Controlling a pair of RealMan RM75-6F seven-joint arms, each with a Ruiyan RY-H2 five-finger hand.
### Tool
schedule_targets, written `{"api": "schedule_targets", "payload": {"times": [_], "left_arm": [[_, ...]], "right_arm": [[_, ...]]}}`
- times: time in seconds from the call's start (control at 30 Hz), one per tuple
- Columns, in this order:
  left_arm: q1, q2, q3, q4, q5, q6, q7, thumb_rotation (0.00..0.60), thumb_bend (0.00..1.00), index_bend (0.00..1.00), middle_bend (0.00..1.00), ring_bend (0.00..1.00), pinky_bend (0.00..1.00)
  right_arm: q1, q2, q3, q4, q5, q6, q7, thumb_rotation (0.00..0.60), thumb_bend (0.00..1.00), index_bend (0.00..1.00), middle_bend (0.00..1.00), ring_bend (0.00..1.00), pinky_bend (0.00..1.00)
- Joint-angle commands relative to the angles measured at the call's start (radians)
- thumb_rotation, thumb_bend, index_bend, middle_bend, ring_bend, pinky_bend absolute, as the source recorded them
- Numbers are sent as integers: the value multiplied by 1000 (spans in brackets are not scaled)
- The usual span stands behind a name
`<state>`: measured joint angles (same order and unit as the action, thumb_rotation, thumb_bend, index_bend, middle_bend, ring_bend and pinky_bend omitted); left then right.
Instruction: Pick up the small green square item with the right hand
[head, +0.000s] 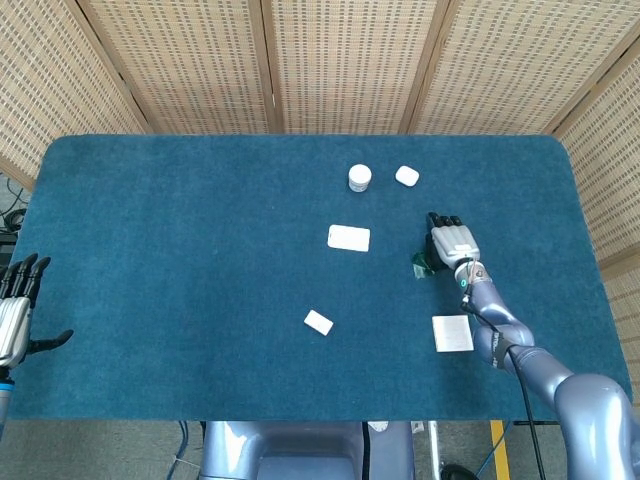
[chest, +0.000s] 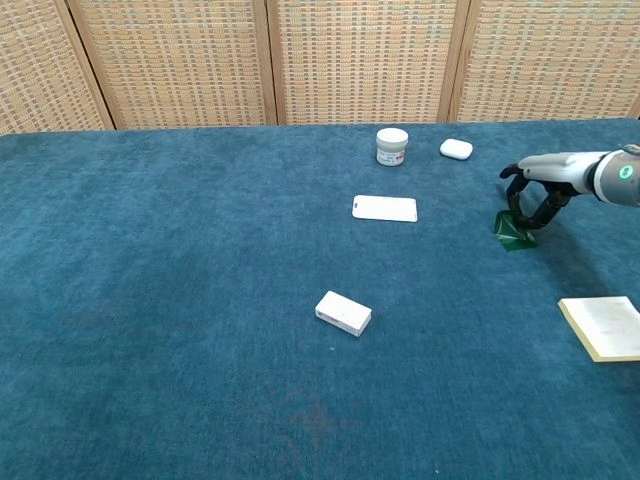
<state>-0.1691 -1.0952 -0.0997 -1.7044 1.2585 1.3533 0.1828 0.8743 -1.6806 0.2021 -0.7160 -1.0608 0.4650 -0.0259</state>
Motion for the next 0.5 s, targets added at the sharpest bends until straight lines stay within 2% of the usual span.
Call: {"api": "schedule_targets", "payload": {"times": [0.03,0.13,0.27,0.37,0.5], "left_arm": [[0,3,2,-1,5,-2,-6,600,0,0,0,0,0],[1,10,6,-5,15,-2,-17,600,0,0,0,0,0],[7,22,15,-12,42,6,-38,600,0,0,0,0,0],[14,29,25,-16,66,14,-55,600,0,0,0,0,0],[25,37,40,-19,102,31,-73,600,0,0,0,0,0]], "right_arm": [[-65,94,-12,-178,-90,120,68,600,622,683,0,0,0],[-141,199,-44,-360,-191,261,116,600,622,686,0,0,0],[-280,360,-124,-596,-359,514,168,600,622,688,0,0,0],[-385,452,-192,-691,-473,698,186,600,620,688,0,0,0],[-502,532,-267,-733,-591,897,194,600,620,688,0,0,0]]}}
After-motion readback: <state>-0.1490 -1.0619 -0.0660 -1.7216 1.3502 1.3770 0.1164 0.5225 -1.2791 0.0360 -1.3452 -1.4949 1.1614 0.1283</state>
